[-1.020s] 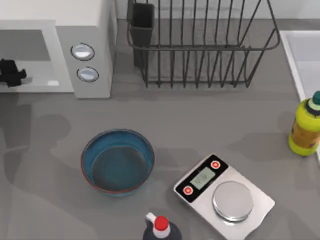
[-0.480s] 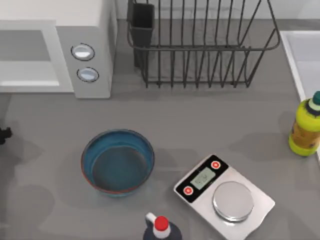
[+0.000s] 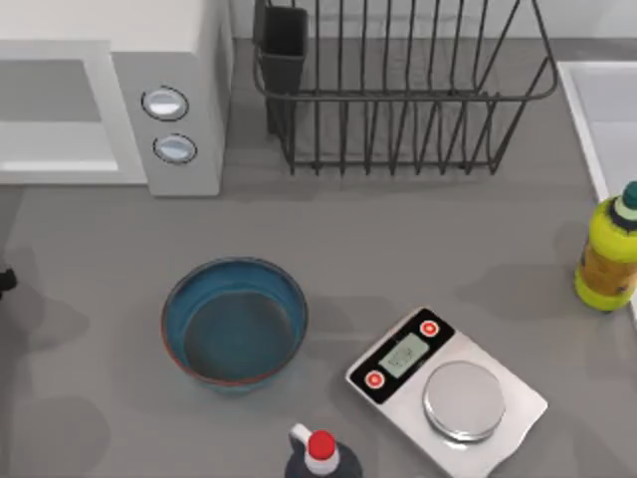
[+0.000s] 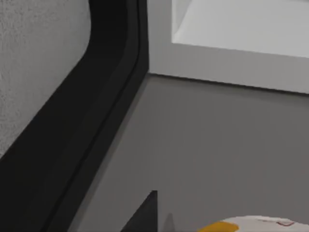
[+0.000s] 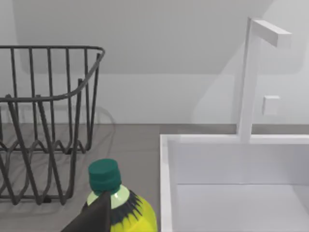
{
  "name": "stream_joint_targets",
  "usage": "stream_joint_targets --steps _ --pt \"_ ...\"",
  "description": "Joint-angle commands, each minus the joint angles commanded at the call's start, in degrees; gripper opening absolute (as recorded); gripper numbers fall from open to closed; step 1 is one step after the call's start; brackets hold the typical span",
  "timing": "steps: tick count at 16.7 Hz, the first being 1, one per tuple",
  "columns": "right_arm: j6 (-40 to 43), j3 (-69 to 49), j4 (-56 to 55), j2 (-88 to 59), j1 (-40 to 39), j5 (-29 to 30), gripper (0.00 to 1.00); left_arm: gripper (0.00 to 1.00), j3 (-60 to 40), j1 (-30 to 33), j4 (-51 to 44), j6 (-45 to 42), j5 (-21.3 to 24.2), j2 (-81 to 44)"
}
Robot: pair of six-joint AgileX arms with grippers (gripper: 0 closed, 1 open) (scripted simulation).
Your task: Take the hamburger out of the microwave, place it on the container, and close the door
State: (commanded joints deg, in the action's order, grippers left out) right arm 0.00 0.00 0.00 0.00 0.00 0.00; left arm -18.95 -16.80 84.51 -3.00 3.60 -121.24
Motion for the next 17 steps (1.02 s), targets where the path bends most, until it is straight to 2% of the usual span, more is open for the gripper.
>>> stream_joint_targets --steps 5,13,17 --pt "0.0 0.0 0.0 0.0 0.0 0.0 1.0 0.0 -0.68 0.01 -6.06 0.02 -0.07 5.89" --pt "0.0 0.0 0.0 0.0 0.0 0.0 1.0 0.0 -2.6 -0.07 -31.6 0.01 -0.35 28.6" --pt "0.0 0.0 0.0 0.0 0.0 0.0 1.0 0.0 -3.37 -0.13 -39.32 0.01 -0.44 35.9"
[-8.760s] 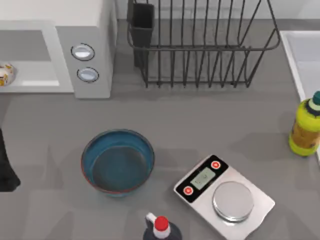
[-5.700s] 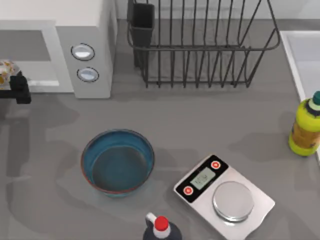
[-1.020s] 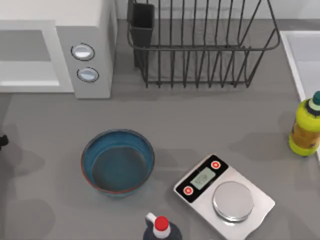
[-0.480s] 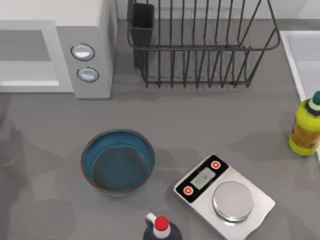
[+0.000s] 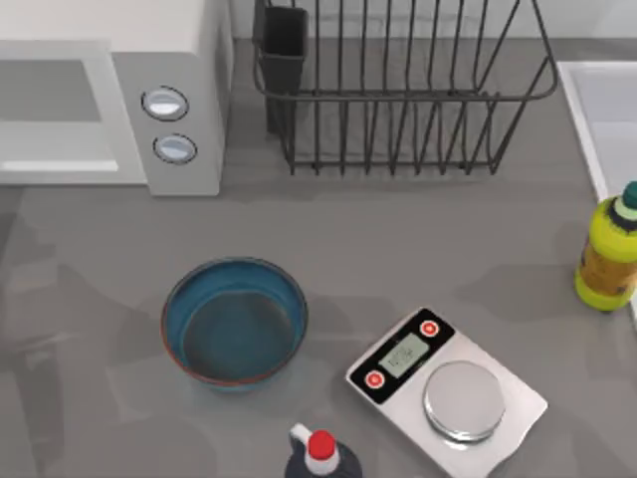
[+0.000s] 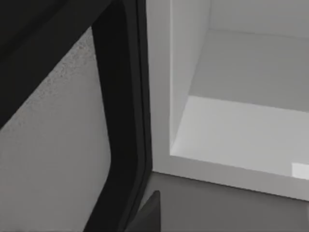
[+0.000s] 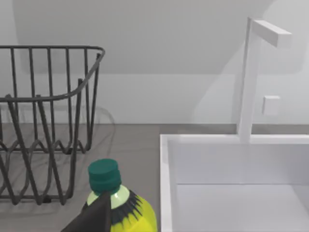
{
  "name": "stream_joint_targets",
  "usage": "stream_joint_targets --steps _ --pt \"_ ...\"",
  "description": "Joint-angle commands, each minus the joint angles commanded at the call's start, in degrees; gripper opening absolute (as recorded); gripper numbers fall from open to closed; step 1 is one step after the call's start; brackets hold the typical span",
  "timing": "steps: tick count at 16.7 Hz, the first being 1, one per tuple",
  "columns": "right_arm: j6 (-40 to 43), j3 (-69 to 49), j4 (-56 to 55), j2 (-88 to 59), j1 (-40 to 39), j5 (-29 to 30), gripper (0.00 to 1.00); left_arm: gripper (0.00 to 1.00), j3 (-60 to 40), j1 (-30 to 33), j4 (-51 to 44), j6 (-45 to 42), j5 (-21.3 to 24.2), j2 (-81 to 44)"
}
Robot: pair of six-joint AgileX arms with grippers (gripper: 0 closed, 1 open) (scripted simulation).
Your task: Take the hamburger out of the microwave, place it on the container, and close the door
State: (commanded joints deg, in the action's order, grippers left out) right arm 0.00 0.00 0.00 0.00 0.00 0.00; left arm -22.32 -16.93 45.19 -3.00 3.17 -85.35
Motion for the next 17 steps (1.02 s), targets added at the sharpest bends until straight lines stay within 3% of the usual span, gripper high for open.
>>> stream_joint_targets --steps 9,13,17 --pt "0.0 0.0 0.0 0.0 0.0 0.0 1.0 0.0 -2.43 1.64 -3.71 3.38 -1.42 -0.57" --pt "0.0 0.0 0.0 0.0 0.0 0.0 1.0 0.0 -10.85 7.21 -15.79 16.41 -5.9 -4.08" --pt "0.0 0.0 0.0 0.0 0.0 0.0 1.0 0.0 -22.74 15.76 -34.41 37.8 -11.74 -9.79"
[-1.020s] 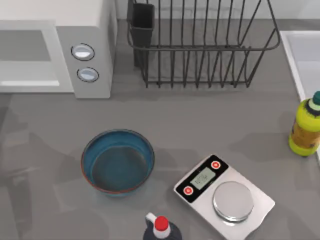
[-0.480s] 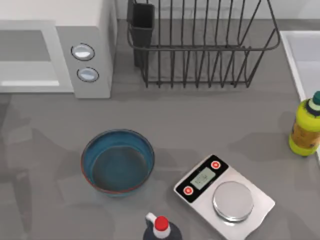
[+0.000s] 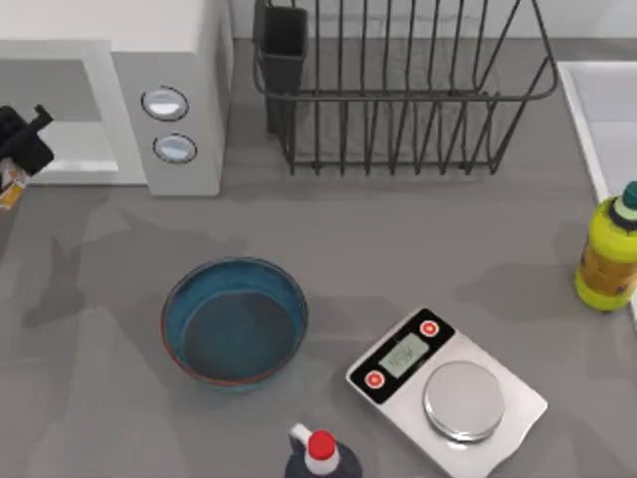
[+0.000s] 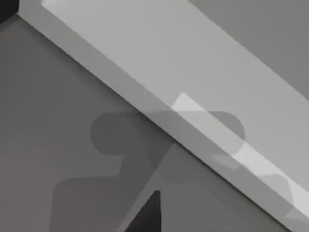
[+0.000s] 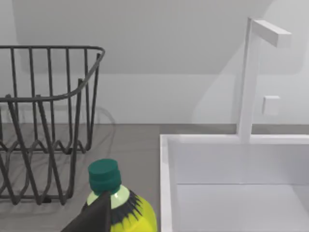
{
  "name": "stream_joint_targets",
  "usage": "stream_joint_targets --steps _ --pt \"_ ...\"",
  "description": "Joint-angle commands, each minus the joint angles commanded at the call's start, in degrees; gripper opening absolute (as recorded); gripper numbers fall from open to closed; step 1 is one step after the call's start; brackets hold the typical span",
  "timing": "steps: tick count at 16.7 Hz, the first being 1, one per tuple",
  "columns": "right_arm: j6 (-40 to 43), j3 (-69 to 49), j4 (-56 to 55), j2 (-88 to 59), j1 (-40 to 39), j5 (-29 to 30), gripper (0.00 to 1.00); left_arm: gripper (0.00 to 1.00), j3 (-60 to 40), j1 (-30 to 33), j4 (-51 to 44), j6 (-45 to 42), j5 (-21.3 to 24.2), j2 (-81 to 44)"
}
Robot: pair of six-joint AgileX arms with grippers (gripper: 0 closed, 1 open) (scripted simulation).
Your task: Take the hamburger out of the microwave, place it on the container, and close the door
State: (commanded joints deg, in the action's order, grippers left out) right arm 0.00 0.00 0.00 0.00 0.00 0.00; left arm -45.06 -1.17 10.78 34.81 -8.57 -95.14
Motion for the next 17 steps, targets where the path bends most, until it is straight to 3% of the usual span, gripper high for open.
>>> stream_joint_targets --steps 10,14,17 --pt "0.0 0.0 0.0 0.0 0.0 0.0 1.0 0.0 -31.84 26.85 -56.08 62.17 -11.48 -18.79" --pt "0.0 0.0 0.0 0.0 0.0 0.0 1.0 0.0 -42.15 36.62 -74.7 81.6 -13.76 -25.43" --pt "0.0 0.0 0.0 0.0 0.0 0.0 1.0 0.0 -47.61 42.05 -84.38 91.54 -14.58 -29.01"
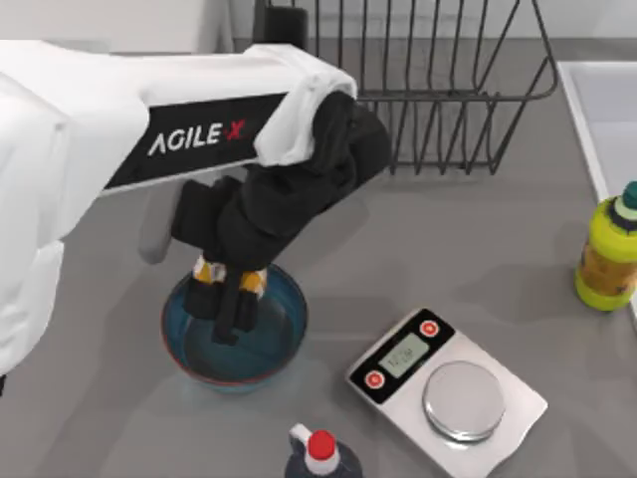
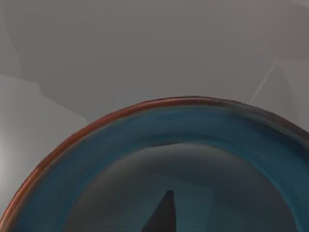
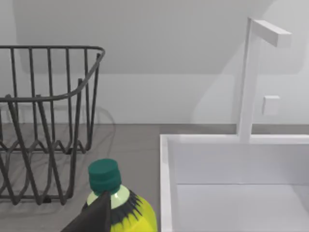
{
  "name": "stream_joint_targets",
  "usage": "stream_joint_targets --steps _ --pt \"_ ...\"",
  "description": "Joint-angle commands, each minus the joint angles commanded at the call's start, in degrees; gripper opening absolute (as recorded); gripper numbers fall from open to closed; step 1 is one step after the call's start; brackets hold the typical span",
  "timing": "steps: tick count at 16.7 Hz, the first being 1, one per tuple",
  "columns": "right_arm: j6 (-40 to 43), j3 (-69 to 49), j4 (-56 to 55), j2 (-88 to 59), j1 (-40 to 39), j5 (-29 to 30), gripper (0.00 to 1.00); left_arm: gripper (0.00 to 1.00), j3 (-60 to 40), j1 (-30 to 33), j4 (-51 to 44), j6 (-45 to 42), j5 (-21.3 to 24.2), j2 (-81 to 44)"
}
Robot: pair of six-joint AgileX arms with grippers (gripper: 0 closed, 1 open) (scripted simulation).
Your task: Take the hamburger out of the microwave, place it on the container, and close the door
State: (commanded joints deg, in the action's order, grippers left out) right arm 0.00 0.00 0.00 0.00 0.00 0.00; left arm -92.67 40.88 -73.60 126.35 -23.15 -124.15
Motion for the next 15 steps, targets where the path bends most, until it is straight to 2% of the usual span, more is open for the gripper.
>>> stream_joint_targets --steps 4,15 --pt "0.0 0.0 0.0 0.0 0.0 0.0 1.0 0.0 -3.24 3.33 -5.61 5.69 -0.3 -2.24" --pt "0.0 0.0 0.0 0.0 0.0 0.0 1.0 0.0 -2.72 2.73 -4.46 5.49 -0.97 -1.32"
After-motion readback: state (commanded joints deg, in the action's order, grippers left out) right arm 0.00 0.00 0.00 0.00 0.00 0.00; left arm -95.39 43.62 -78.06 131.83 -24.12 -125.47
